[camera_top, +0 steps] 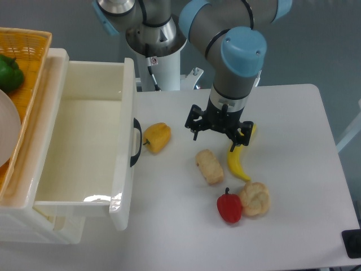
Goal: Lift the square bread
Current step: 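Move the open gripper down toward the tan bread roll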
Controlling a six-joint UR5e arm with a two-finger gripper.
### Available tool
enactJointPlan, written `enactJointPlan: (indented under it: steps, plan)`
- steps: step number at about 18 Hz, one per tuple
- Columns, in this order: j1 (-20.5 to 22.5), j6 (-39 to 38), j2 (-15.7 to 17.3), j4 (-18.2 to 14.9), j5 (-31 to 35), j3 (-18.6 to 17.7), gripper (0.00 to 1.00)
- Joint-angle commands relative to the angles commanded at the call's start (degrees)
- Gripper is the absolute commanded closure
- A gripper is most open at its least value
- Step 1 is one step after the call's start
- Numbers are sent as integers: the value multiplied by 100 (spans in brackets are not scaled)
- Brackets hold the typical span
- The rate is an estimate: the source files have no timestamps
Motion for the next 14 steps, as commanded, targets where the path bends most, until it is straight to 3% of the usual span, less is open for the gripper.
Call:
enactJointPlan:
  steps: [7, 14]
  plan:
    - [-17, -70, -26, 26, 44, -70, 0]
    - [0, -263, -44, 70, 176, -412, 0]
